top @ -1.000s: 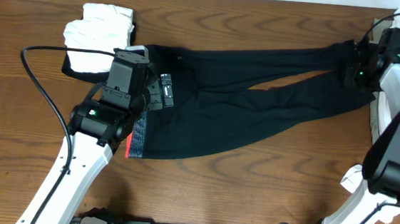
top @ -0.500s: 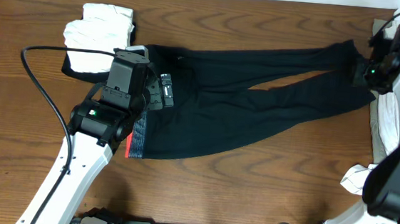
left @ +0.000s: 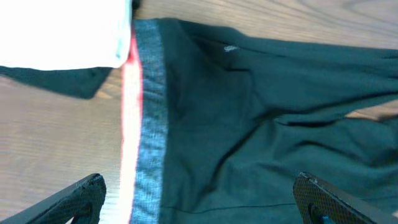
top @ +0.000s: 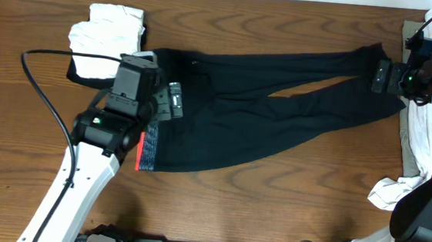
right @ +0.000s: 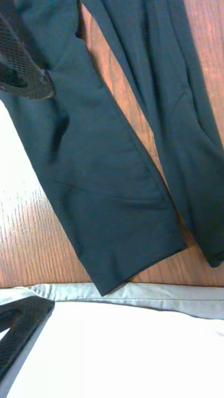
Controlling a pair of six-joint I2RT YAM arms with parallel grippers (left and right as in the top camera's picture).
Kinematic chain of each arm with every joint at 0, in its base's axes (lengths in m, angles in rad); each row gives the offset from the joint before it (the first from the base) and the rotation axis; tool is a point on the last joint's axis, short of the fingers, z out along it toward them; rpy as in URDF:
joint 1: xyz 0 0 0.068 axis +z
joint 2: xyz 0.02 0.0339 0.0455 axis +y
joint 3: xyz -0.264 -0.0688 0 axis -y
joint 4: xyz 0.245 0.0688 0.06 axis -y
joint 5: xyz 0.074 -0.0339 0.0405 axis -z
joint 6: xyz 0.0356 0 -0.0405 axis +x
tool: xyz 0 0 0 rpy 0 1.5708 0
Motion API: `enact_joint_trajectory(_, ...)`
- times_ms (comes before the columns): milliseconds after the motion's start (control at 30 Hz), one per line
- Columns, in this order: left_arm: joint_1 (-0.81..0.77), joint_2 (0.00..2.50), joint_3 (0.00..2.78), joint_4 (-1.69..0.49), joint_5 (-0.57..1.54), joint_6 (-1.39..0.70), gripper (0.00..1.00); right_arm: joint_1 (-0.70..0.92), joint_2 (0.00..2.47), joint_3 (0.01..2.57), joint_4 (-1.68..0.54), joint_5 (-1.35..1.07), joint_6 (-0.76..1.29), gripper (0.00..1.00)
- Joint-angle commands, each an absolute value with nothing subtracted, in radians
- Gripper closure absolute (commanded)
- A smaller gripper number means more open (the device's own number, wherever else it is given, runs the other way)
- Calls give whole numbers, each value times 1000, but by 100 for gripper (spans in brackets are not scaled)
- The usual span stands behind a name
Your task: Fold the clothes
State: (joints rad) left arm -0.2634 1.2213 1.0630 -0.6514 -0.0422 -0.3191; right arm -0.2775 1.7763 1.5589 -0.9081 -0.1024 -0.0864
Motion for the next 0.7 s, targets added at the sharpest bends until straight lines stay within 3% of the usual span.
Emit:
enact_joint_trajectory(0,-184,1218,1081,-681,32,-273,2,-284,1774,1557,-909,-101,-75,1)
enact_joint_trajectory(267,4,1376,1081,-716,362,-34,16,-284,1774,1557,-909,-101,-75,1)
enact_joint_trajectory(567,33,1605,1081,-586,445,41,26,-284,1774,1557,-910,-101,-75,1)
enact_joint_trajectory(667,35,1653,1081,-545,444,48,34,-284,1774,1557,-909,-101,-75,1)
